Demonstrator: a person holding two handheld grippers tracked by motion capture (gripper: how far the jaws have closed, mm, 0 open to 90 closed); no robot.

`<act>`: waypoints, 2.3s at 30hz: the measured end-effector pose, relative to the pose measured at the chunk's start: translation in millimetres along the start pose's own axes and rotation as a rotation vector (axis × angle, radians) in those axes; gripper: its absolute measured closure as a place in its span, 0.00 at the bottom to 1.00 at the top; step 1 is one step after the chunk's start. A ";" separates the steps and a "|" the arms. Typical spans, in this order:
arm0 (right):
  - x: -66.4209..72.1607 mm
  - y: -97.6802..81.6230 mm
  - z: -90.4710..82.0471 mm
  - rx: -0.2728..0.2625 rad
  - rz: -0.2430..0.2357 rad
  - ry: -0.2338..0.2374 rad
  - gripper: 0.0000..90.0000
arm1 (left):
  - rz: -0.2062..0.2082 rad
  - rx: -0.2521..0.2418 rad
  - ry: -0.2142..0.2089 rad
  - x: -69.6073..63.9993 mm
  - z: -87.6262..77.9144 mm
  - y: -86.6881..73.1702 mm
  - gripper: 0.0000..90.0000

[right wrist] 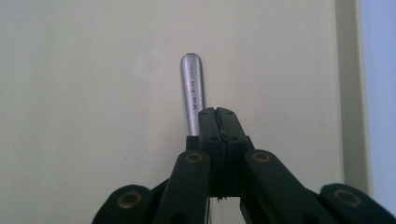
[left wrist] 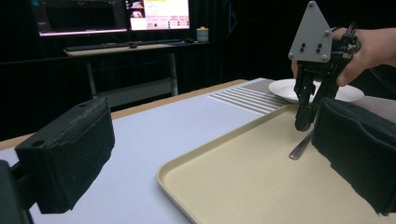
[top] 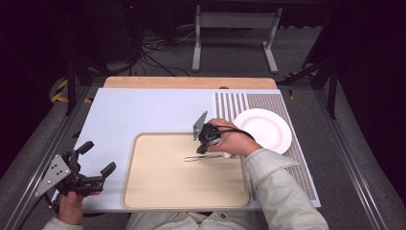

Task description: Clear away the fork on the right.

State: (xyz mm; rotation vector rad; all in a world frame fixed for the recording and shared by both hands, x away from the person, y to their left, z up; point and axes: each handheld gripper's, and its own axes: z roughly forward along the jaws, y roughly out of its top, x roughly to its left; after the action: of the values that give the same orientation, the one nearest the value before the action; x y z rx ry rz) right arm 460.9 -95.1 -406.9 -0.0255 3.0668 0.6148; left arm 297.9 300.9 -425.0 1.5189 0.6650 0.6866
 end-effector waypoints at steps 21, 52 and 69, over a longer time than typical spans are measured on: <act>-4.0 4.8 20.3 0.043 0.011 0.015 1.00 | 0.000 0.000 0.003 0.1 -1.4 -0.1 0.00; 38.3 -20.7 7.0 0.114 -0.023 0.150 1.00 | 0.001 0.002 0.003 -0.1 -0.7 -0.1 0.00; 49.7 -49.0 -5.1 0.106 0.020 0.163 1.00 | 0.001 0.003 0.005 -0.7 0.4 -0.4 0.00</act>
State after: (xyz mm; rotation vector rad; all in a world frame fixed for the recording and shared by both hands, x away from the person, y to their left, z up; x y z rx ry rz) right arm 412.1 -142.9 -421.9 -0.0456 3.2563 0.4724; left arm 297.8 300.2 -425.4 1.5208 0.6687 0.6908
